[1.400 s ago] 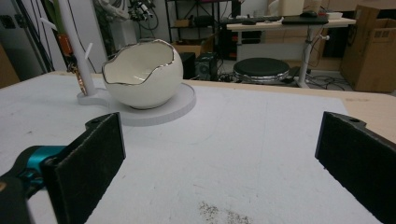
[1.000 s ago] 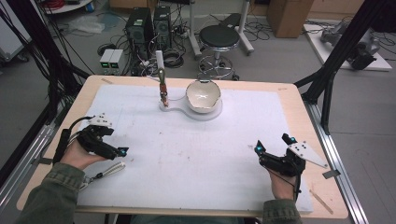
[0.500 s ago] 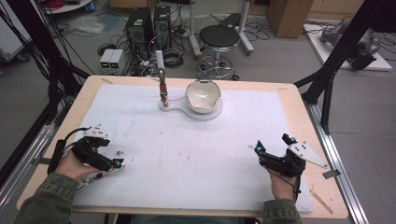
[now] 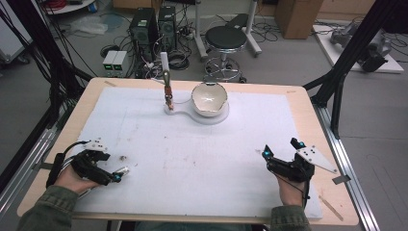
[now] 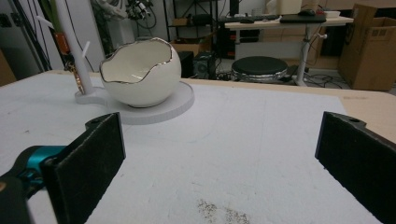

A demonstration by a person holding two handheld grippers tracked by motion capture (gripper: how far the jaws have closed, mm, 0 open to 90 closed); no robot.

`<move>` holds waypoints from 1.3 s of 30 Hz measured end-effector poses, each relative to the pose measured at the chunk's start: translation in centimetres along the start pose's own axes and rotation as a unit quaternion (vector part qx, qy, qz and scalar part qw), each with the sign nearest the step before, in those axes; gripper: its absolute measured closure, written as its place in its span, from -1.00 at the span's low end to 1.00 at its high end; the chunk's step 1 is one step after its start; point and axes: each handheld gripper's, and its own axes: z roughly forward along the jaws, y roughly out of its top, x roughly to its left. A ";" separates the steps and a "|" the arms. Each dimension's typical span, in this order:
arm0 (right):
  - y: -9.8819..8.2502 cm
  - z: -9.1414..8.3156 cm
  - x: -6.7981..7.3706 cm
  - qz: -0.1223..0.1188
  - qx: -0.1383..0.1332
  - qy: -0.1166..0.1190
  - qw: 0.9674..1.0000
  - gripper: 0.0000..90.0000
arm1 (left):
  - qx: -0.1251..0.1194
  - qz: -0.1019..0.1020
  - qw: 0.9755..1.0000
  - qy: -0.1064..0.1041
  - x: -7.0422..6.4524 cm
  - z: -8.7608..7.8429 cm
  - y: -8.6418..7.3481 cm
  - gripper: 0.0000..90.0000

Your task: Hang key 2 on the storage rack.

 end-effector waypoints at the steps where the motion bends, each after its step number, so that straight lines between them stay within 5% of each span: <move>1: 0.0 0.0 0.0 -0.001 0.001 0.000 1.000 -0.99 | 0.001 0.004 1.000 -0.002 0.0 0.0 0.0 -0.91; 5: 0.0 0.0 0.0 0.000 0.002 0.000 1.000 -0.99 | 0.003 0.010 1.000 -0.018 -0.2 0.0 -0.3 -0.78; 11: -0.1 0.2 0.0 0.002 0.008 0.003 1.000 -0.99 | 0.004 0.035 0.999 -0.042 -0.6 0.2 -0.7 -0.12; 15: -0.1 0.2 -0.1 0.000 0.006 0.002 1.000 -0.99 | 0.002 0.040 0.999 -0.035 -0.8 0.2 -0.8 0.07; 17: -0.1 0.2 -0.1 0.001 0.009 0.005 1.000 -0.99 | 0.001 0.041 0.999 -0.021 -0.9 0.1 -0.8 0.36; 21: -0.1 0.2 -0.1 0.004 0.009 0.004 1.000 -0.99 | 0.003 0.051 0.999 -0.015 -1.1 0.1 -0.9 0.64; 26: -0.1 0.2 -0.1 0.000 0.006 0.002 1.000 -0.99 | 0.009 0.059 0.998 -0.006 -1.3 0.1 -0.7 0.65; 31: -0.1 0.1 -0.1 0.002 0.008 0.002 1.000 -0.99 | 0.017 0.027 0.999 -0.032 -0.6 0.1 -0.5 0.65; 39: -0.1 0.1 -0.1 0.002 0.008 0.002 1.000 -0.99 | 0.000 0.028 1.000 -0.014 -0.3 -0.7 -0.2 0.65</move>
